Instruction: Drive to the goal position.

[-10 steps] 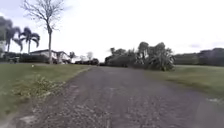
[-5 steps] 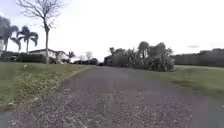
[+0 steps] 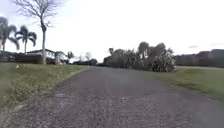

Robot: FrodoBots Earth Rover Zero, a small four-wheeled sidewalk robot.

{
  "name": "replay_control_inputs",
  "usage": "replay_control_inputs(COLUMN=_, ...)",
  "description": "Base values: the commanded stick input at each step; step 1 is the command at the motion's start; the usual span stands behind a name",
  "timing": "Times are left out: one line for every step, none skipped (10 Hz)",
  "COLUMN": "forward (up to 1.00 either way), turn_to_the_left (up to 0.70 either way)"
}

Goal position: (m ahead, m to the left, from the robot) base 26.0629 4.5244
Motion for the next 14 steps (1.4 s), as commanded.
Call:
replay_control_inputs(forward=0.70, turn_to_the_left=0.00)
replay_control_inputs(forward=0.70, turn_to_the_left=0.00)
replay_control_inputs(forward=0.70, turn_to_the_left=0.00)
replay_control_inputs(forward=0.70, turn_to_the_left=0.00)
replay_control_inputs(forward=0.70, turn_to_the_left=0.00)
replay_control_inputs(forward=0.70, turn_to_the_left=0.00)
replay_control_inputs(forward=0.70, turn_to_the_left=0.00)
replay_control_inputs(forward=0.70, turn_to_the_left=0.00)
replay_control_inputs(forward=0.70, turn_to_the_left=0.00)
replay_control_inputs(forward=0.70, turn_to_the_left=0.00)
replay_control_inputs(forward=0.70, turn_to_the_left=0.00)
replay_control_inputs(forward=0.70, turn_to_the_left=0.00)
replay_control_inputs(forward=0.70, turn_to_the_left=0.00)
replay_control_inputs(forward=0.70, turn_to_the_left=0.00)
